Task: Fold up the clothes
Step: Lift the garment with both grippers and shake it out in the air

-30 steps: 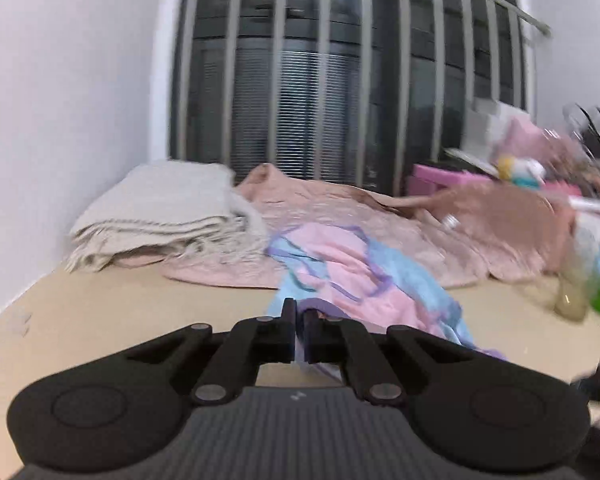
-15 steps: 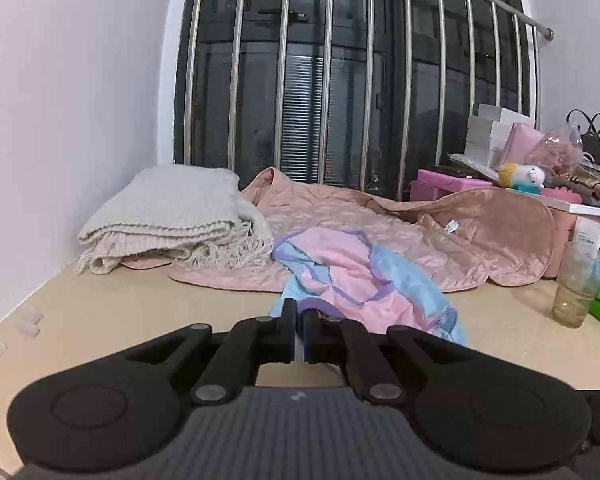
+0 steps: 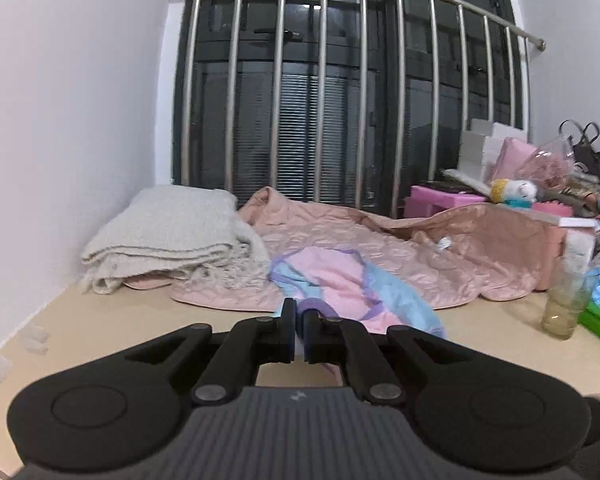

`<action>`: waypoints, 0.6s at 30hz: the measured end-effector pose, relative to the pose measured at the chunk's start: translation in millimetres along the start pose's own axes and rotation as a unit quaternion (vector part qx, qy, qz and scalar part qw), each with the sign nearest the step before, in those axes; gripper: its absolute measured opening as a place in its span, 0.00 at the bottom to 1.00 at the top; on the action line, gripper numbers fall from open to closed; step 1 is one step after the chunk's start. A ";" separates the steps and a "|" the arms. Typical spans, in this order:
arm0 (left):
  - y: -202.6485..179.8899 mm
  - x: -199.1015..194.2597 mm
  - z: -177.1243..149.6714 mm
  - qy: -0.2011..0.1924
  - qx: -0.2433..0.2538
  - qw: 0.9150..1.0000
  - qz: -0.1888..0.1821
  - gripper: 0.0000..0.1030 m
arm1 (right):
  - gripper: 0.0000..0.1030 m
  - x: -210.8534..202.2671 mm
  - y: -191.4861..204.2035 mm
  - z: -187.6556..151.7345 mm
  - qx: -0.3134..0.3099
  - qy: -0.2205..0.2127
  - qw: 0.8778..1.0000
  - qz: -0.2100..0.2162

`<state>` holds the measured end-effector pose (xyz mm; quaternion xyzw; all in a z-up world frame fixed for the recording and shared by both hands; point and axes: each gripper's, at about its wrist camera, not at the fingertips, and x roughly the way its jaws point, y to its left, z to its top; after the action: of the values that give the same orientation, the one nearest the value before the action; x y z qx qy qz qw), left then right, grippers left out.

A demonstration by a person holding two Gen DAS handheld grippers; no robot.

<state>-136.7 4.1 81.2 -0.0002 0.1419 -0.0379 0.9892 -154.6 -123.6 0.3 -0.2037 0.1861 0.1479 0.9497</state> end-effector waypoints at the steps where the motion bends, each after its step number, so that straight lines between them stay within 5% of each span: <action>1: 2.3 0.8 -0.9 0.002 0.000 1.000 0.007 0.03 | 0.04 -4.9 -3.2 0.0 0.003 -0.007 1.000 -0.006; 9: -1.8 -2.3 -11.6 0.014 -0.009 1.000 -0.014 0.03 | 0.12 -42.0 -25.0 -5.7 -0.036 -0.038 0.990 -0.134; 18: -10.1 -16.5 -18.4 0.009 -0.003 1.000 -0.027 0.03 | 0.12 -20.2 -24.8 -14.7 -0.039 -0.026 0.987 -0.153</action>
<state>-158.4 -4.5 68.2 -0.0071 0.1512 -0.0637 0.9864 -168.0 -155.9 4.5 -0.2628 0.1221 0.0134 0.9570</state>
